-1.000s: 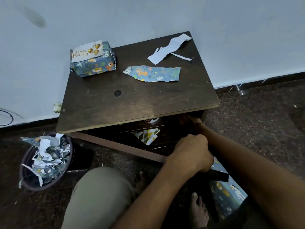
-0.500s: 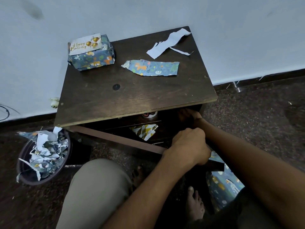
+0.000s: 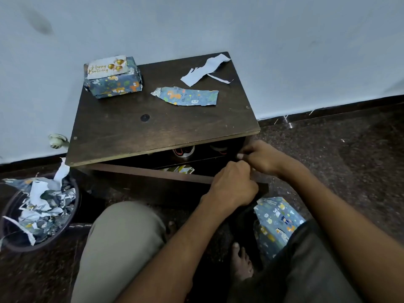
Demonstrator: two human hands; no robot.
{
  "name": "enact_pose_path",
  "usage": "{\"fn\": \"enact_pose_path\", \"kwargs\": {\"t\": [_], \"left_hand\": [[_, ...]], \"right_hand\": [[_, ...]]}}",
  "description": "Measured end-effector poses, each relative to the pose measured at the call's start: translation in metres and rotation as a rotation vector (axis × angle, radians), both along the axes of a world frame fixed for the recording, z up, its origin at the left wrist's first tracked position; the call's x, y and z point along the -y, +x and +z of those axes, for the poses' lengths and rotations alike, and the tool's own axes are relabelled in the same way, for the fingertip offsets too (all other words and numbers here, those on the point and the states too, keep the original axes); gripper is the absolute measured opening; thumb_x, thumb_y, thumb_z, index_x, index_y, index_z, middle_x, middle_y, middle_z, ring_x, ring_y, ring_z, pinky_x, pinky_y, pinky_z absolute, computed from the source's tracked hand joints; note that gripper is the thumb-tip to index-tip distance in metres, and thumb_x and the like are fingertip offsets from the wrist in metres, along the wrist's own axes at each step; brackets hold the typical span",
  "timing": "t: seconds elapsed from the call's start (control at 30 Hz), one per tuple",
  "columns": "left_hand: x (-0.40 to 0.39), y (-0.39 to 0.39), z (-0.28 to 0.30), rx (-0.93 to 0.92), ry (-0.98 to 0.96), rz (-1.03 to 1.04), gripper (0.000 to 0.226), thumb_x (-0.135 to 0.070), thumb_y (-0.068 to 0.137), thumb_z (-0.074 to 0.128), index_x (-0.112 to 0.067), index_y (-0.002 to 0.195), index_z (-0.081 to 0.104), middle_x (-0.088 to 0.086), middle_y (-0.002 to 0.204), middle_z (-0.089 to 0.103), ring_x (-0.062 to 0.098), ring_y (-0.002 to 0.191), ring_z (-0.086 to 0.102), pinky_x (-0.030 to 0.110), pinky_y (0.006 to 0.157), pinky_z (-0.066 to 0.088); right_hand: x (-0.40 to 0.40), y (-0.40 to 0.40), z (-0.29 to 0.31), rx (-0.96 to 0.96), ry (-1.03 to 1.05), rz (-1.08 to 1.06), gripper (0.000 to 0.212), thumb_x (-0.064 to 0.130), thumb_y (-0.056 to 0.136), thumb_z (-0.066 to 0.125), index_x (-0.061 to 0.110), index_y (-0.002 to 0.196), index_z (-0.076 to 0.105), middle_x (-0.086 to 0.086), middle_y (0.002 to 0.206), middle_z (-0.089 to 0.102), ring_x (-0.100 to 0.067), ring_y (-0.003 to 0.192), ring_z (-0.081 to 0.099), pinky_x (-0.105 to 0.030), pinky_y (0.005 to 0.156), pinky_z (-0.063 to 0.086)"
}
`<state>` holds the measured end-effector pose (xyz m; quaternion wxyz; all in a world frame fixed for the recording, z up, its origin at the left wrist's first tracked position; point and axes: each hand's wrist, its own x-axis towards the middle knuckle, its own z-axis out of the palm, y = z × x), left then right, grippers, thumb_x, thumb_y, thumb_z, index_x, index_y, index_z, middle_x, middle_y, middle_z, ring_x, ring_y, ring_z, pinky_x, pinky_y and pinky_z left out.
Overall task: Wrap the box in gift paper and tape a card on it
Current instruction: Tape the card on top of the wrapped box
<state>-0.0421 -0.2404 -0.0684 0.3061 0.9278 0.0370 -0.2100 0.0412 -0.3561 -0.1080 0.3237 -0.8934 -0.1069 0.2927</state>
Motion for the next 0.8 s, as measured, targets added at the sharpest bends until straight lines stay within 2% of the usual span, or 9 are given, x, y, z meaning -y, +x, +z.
{"fn": "enact_pose_path", "kwargs": {"t": [0.1,0.2,0.27,0.33,0.47,0.6,0.7,0.77,0.8], "left_hand": [[-0.005,-0.002,-0.004,0.079,0.006,0.065,0.019,-0.016,0.086,0.056,-0.007,0.101,0.065,0.017,0.101,0.067,0.039,0.097,0.064,0.039,0.074,0.049],[-0.007,-0.004,-0.007,0.231,0.074,0.122,0.019,-0.023,0.088,0.060,-0.009,0.096,0.070,0.013,0.098,0.069,0.034,0.099,0.063,0.043,0.085,0.052],[-0.008,-0.004,-0.008,0.337,0.117,0.152,0.024,-0.027,0.086,0.067,-0.008,0.100,0.073,0.011,0.104,0.068,0.031,0.103,0.060,0.044,0.092,0.049],[-0.008,-0.004,-0.011,0.400,0.146,0.168,0.024,-0.022,0.084,0.068,-0.006,0.102,0.072,0.011,0.107,0.063,0.031,0.105,0.055,0.044,0.092,0.048],[-0.006,-0.005,-0.018,0.487,0.190,0.152,0.022,-0.006,0.074,0.060,-0.004,0.095,0.067,0.013,0.102,0.059,0.033,0.102,0.053,0.044,0.087,0.049],[-0.006,-0.001,-0.026,0.471,0.256,0.030,0.054,-0.015,0.075,0.060,-0.001,0.127,0.059,0.015,0.127,0.058,0.034,0.123,0.050,0.043,0.113,0.037],[-0.008,0.000,-0.030,0.451,0.253,0.015,0.060,-0.014,0.081,0.060,0.001,0.138,0.054,0.019,0.142,0.053,0.035,0.137,0.045,0.044,0.123,0.025],[-0.006,-0.002,-0.027,0.513,0.188,0.064,0.042,-0.010,0.080,0.057,0.000,0.119,0.068,0.019,0.124,0.065,0.038,0.122,0.058,0.046,0.111,0.043],[-0.004,-0.002,-0.022,0.574,0.156,0.121,0.029,-0.009,0.078,0.055,-0.002,0.100,0.072,0.017,0.105,0.070,0.038,0.103,0.066,0.043,0.091,0.054]], "right_hand": [[0.016,-0.022,0.012,0.013,0.109,-0.073,0.033,0.019,0.101,0.060,0.018,0.069,0.069,0.000,0.073,0.072,-0.016,0.073,0.064,-0.039,0.076,0.052],[0.025,-0.045,0.014,0.083,0.142,-0.043,0.012,0.024,0.098,0.066,0.019,0.097,0.077,-0.002,0.095,0.075,-0.019,0.092,0.069,-0.039,0.087,0.054],[0.020,-0.048,0.012,0.229,0.048,0.013,0.019,0.018,0.089,0.073,0.018,0.108,0.076,-0.003,0.103,0.071,-0.020,0.096,0.065,-0.034,0.087,0.052],[0.016,-0.042,0.011,0.371,-0.004,0.038,0.027,0.010,0.081,0.075,0.019,0.107,0.076,-0.005,0.100,0.065,-0.023,0.092,0.063,-0.034,0.081,0.051],[0.006,-0.027,0.011,0.554,-0.022,-0.032,0.023,0.006,0.076,0.074,0.020,0.093,0.078,-0.003,0.098,0.065,-0.027,0.094,0.059,-0.043,0.076,0.055],[-0.005,-0.023,0.017,0.687,-0.069,-0.125,0.018,0.010,0.083,0.074,0.019,0.097,0.081,-0.006,0.104,0.064,-0.030,0.102,0.051,-0.039,0.075,0.049],[-0.012,-0.026,0.015,0.774,-0.105,-0.172,0.005,0.011,0.083,0.075,0.010,0.085,0.079,-0.009,0.098,0.060,-0.030,0.099,0.050,-0.039,0.067,0.048],[-0.014,-0.028,0.013,0.791,-0.098,-0.201,0.006,0.010,0.082,0.075,0.006,0.078,0.074,-0.009,0.095,0.056,-0.030,0.090,0.053,-0.034,0.062,0.041],[-0.015,-0.026,0.013,0.793,-0.096,-0.197,0.007,0.010,0.082,0.074,0.005,0.077,0.072,-0.009,0.094,0.057,-0.030,0.084,0.054,-0.033,0.061,0.039]]}}
